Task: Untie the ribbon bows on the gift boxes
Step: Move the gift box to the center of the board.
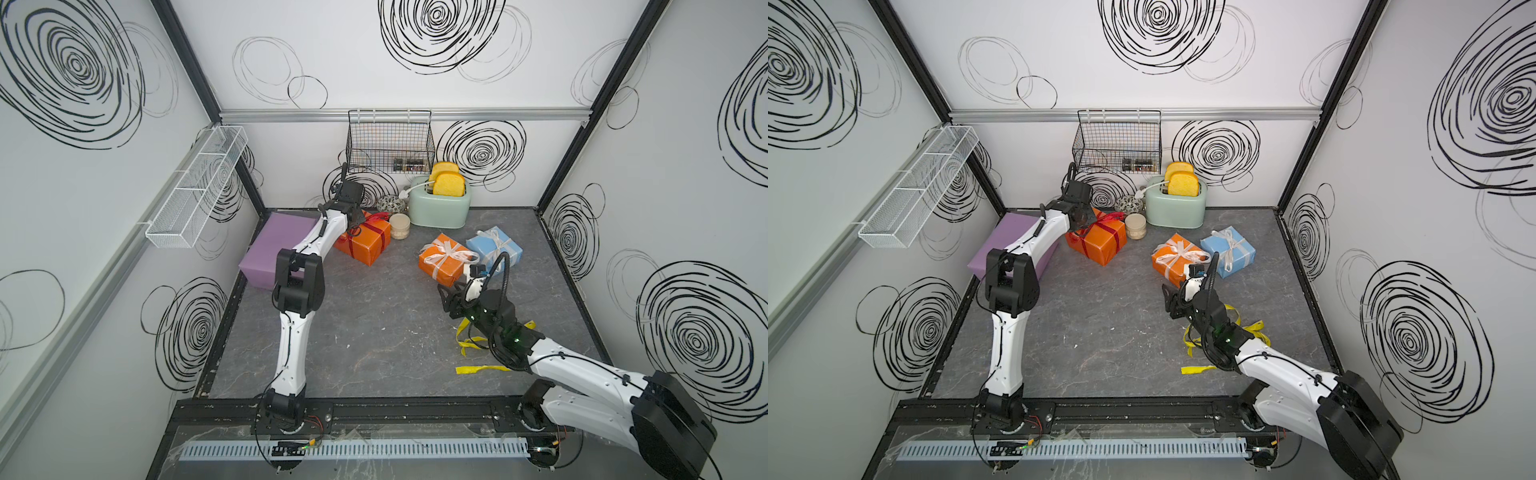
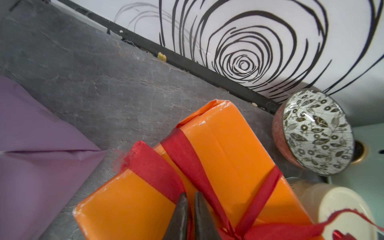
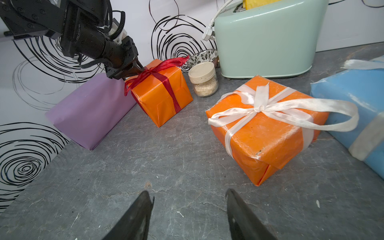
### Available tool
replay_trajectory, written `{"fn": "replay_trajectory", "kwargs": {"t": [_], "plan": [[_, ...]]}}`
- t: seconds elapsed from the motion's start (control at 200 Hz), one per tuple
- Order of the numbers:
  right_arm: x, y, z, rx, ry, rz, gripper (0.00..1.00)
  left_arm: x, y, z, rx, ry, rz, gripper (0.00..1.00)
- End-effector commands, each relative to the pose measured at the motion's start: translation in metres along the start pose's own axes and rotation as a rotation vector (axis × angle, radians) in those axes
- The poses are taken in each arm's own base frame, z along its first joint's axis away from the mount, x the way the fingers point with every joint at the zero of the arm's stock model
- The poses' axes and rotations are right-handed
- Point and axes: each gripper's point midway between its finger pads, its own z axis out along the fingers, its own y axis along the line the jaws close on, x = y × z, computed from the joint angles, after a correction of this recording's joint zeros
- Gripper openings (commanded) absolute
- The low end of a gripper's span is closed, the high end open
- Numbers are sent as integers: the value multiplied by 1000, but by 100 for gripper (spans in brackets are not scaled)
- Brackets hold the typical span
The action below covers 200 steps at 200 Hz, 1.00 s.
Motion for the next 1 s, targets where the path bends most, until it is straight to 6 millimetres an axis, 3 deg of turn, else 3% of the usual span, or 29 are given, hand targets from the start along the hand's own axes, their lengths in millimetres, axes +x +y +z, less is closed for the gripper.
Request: {"fn": "replay_trajectory", "kwargs": {"t": [0.0, 0.49, 0.61, 0.996], "plan": [[-20, 7, -1, -9, -54, 7, 60, 36, -7, -10, -6, 60, 55, 10], [-23, 6, -7, -13, -70, 20, 59, 117, -7, -76, 103, 143, 77, 7], [-23, 6, -8, -12, -72, 22, 59, 146, -11, -95, 146, 175, 91, 7], [-23, -1, -10, 19, -80, 45, 59, 249, -32, -183, 343, 206, 174, 11]]}}
